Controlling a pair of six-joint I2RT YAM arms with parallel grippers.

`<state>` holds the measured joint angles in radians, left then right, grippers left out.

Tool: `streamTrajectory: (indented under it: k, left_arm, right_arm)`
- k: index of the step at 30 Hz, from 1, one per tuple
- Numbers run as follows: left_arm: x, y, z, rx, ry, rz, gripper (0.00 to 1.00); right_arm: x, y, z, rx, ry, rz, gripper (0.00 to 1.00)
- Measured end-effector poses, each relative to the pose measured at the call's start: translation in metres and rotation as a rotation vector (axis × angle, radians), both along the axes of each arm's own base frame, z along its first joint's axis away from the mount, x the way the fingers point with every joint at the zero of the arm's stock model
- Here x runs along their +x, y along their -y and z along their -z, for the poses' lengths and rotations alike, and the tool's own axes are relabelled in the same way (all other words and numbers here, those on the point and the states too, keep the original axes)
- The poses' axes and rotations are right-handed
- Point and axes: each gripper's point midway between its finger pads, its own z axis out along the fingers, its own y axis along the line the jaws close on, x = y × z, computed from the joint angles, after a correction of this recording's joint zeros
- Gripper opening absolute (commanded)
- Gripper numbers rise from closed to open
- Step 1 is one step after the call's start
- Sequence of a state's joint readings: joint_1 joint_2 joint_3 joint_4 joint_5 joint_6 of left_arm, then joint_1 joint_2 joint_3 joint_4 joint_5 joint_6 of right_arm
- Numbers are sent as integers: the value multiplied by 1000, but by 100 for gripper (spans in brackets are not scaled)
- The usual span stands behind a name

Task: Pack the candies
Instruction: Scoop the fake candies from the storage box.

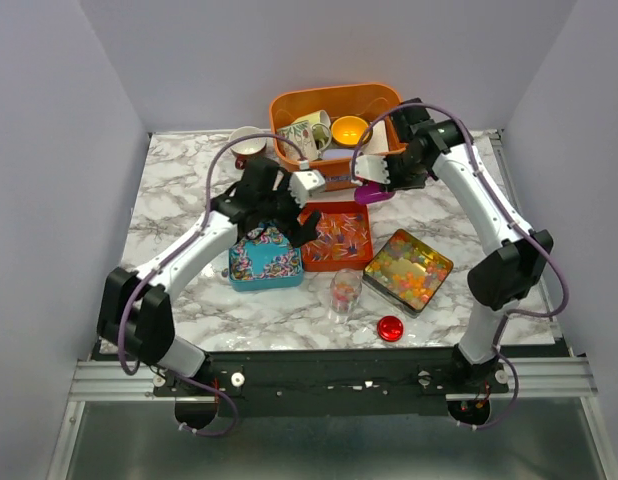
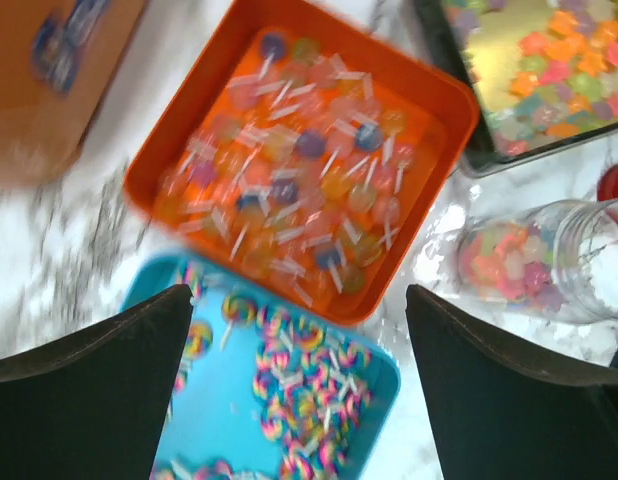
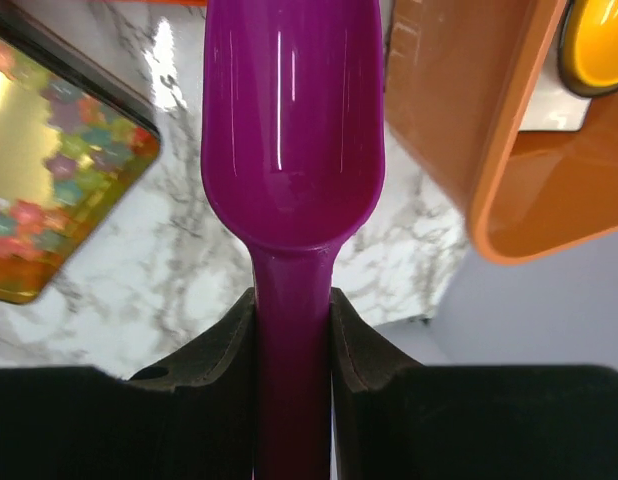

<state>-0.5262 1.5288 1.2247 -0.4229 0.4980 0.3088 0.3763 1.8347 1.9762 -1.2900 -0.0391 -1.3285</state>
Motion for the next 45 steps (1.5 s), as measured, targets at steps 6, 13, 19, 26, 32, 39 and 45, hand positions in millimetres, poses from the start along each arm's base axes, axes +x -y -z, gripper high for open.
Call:
streamTrajectory:
  k: [6,13,19,26,32,39,45]
  left_arm:
    - [-1,-59,14,-96,-108,-299,99]
    - [-23,-72,71,-145,-348,-486,99]
    - [-16,-69,97,-164,-458,-570,99]
    - [-13,-70,124,-160,-567,-639,99]
    - [-10,-67,128,-175,-589,-651,99]
    - [-5,-66,128,-193,-586,-645,99]
    - [-3,-64,128,-201,-580,-640,99]
  right_arm:
    - [36,-5,5,-220,65,-167,1]
    - [53,-18,15,-383,84,-310,1]
    - [49,-40,26,-461,95,-419,1]
    - [49,-44,48,-551,89,-475,1]
    - [51,-56,60,-590,116,-496,1]
    - [49,-66,73,-624,115,-513,1]
    - [47,-68,75,-616,113,-500,1]
